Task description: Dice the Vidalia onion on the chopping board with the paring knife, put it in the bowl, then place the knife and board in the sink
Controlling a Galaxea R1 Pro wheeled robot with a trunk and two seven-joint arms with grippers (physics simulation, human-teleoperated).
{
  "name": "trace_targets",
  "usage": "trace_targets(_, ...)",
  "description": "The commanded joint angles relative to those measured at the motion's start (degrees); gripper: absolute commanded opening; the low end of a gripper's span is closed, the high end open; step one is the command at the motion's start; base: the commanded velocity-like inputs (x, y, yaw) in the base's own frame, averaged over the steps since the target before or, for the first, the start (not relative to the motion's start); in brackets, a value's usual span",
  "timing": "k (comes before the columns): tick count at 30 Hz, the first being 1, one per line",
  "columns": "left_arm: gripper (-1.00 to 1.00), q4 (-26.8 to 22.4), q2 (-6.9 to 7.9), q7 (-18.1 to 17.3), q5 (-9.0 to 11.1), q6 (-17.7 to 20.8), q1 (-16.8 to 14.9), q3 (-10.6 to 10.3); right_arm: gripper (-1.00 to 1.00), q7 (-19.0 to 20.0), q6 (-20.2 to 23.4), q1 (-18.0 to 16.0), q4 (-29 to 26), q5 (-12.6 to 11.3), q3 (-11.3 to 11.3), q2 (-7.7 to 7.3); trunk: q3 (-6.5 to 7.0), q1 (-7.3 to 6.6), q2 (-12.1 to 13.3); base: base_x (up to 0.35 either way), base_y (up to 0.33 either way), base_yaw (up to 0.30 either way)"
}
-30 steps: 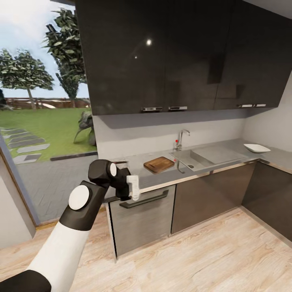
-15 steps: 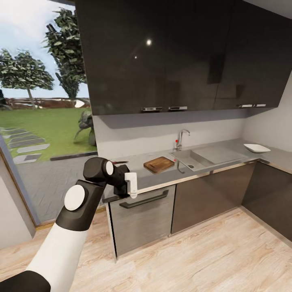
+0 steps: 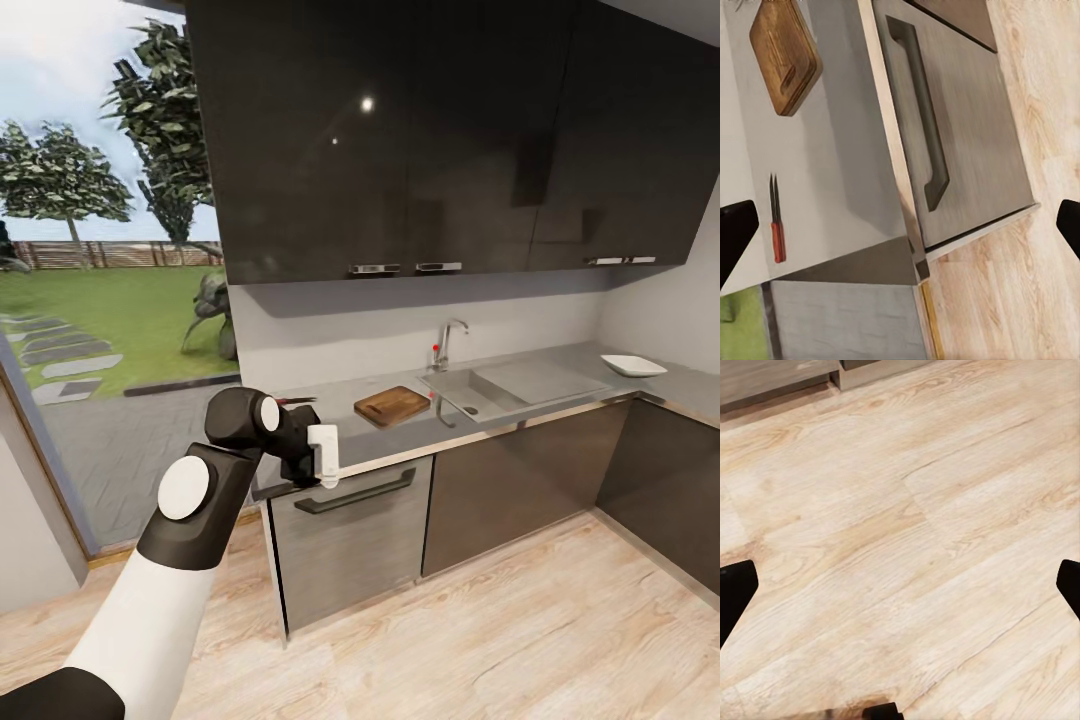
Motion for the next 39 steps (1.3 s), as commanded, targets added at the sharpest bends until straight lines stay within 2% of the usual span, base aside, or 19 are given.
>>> trace_targets(1,1.0,-0.02,-0.01,-0.35,-0.34,0.61,-0.03,-0.04,1.0,-0.19,-0.15,-0.02,0.05,0.16,-0.07,0.02,-0.03,0.02,-0.04,0.0,0.0,0.0)
trace_targets(9,1.0,-0.02,-0.02,-0.35,-0.34,0.61,-0.03,-0.08,1.0,-0.18,-0.15,-0.02,0.05,0.16,-0.07,0.02,-0.03,0.02,-0.04,0.088,0.065,0.0)
trace_targets(39,1.0,0.43,-0.09,-0.35,-0.4,0.6,-0.03,-0.42,1.0,-0.2,-0.15,-0.02,0.05,0.16,-0.07,0.02,-0.03,0.02,-0.04,0.223,0.157,0.0)
